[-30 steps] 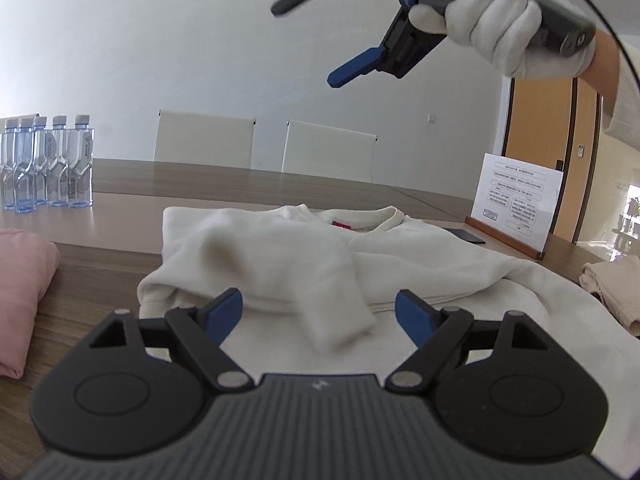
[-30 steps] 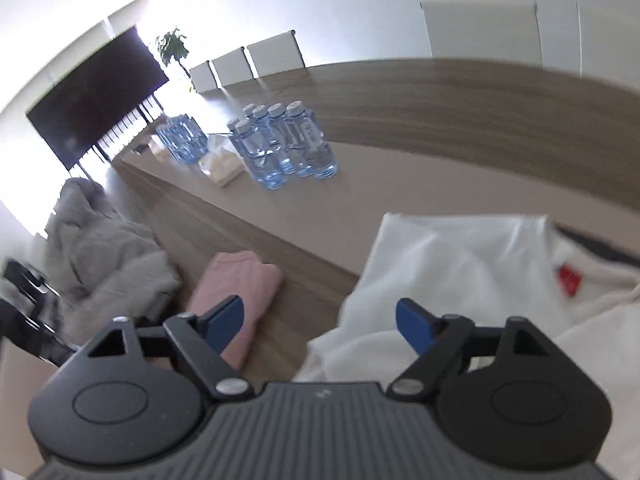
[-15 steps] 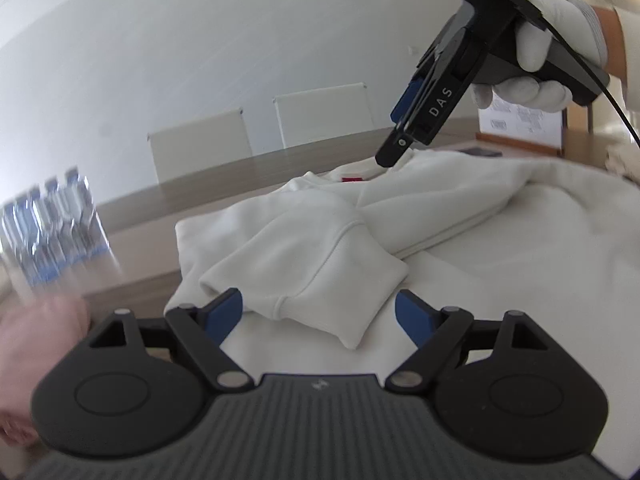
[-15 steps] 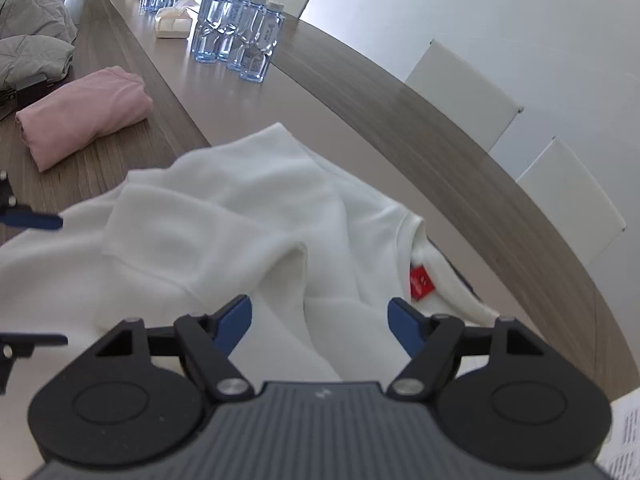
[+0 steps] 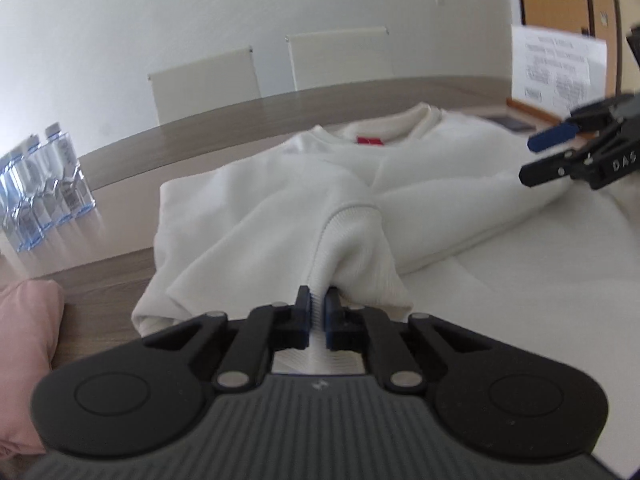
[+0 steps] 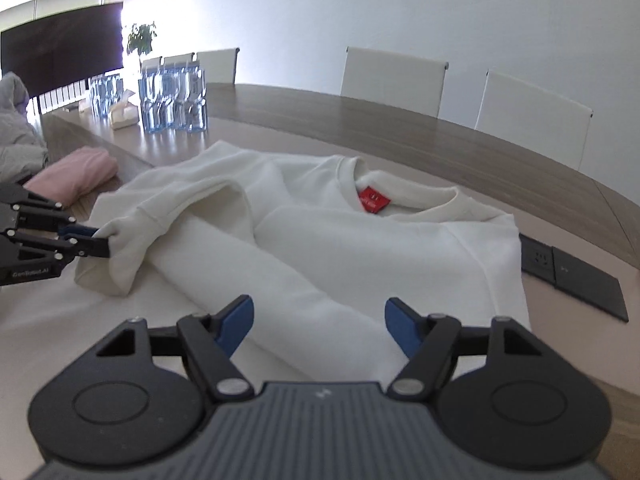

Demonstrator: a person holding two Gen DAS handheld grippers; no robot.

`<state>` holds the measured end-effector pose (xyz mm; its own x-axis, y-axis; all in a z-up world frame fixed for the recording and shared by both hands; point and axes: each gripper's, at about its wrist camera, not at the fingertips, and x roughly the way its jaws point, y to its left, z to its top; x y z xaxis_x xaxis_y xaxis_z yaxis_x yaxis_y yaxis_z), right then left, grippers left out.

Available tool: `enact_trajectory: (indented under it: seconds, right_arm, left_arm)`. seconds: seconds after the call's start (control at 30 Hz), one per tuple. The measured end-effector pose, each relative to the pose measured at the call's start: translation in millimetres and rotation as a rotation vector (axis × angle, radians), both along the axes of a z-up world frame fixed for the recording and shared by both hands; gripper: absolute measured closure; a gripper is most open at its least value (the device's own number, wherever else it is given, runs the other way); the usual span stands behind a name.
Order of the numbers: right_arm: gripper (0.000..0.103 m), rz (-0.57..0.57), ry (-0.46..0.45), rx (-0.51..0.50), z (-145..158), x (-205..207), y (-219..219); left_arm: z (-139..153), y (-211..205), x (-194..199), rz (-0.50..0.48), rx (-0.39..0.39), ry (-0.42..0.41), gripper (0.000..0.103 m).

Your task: Fold clothes

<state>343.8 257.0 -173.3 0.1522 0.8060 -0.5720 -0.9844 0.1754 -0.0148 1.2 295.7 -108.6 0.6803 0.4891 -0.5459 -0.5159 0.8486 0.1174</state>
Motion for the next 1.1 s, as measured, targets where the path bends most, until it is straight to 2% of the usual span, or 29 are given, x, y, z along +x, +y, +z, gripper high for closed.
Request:
enact_trajectory:
  seconds: [0.07, 0.2, 0.3, 0.37, 0.4, 0.43, 0.5, 0.53, 0.57, 0.63, 0.7, 0.77, 0.8, 0.83, 0.9, 1.0, 1.1]
  right_arm:
    - [0.025, 0.019, -0.056, 0.008, 10, 6, 16]
    - [0.023, 0.14, -0.264, -0.06, 4, 0, 63]
    - [0.023, 0.254, -0.299, -0.104, -9, -3, 99]
    - [0.025, 0.296, -0.312, -0.153, -18, -3, 116]
    - [0.033, 0.315, -0.319, -0.18, -23, -3, 124]
    - [0.047, 0.325, -0.309, -0.196, -24, -2, 128]
    - [0.058, 0.34, -0.276, -0.22, -26, 2, 131]
    - [0.08, 0.346, -0.258, -0.216, -25, 4, 128]
    - [0.086, 0.337, -0.235, -0.197, -22, 6, 124]
    - [0.089, 0.304, -0.17, -0.149, -11, 14, 113]
    - [0.088, 0.266, -0.075, -0.095, 4, 26, 99]
    - [0.081, 0.237, -0.062, -0.055, 15, 29, 83]
    - [0.067, 0.216, -0.089, -0.036, 20, 26, 72]
    - [0.047, 0.206, -0.134, -0.019, 23, 19, 60]
    - [0.032, 0.215, -0.217, -0.001, 23, 5, 38]
    - [0.03, 0.274, -0.314, -0.011, 19, -16, 7]
    - [0.03, 0.291, -0.315, -0.046, 12, -16, -7]
  left_arm:
    - [19, 11, -26, 0.065, -0.048, -0.095, 0.098]
    - [49, 45, -73, 0.223, -0.146, -0.241, 0.098]
    - [60, 74, -91, 0.301, -0.212, -0.287, 0.099]
    - [62, 80, -93, 0.288, -0.195, -0.285, 0.098]
    - [63, 83, -94, 0.282, -0.187, -0.284, 0.098]
    - [64, 87, -95, 0.275, -0.179, -0.283, 0.098]
    - [63, 87, -95, 0.263, -0.181, -0.283, 0.098]
    - [63, 88, -96, 0.256, -0.182, -0.283, 0.098]
    - [63, 88, -96, 0.25, -0.183, -0.282, 0.098]
    - [62, 87, -101, 0.243, -0.173, -0.314, 0.098]
    - [64, 85, -113, 0.23, -0.154, -0.367, 0.098]
    - [69, 81, -122, 0.225, -0.132, -0.411, 0.098]
    - [71, 78, -126, 0.22, -0.122, -0.433, 0.098]
    - [76, 75, -130, 0.22, -0.111, -0.449, 0.098]
    - [81, 69, -133, 0.225, -0.09, -0.453, 0.098]
    - [87, 61, -136, 0.211, -0.065, -0.47, 0.098]
    - [92, 57, -135, 0.198, -0.036, -0.482, 0.098]
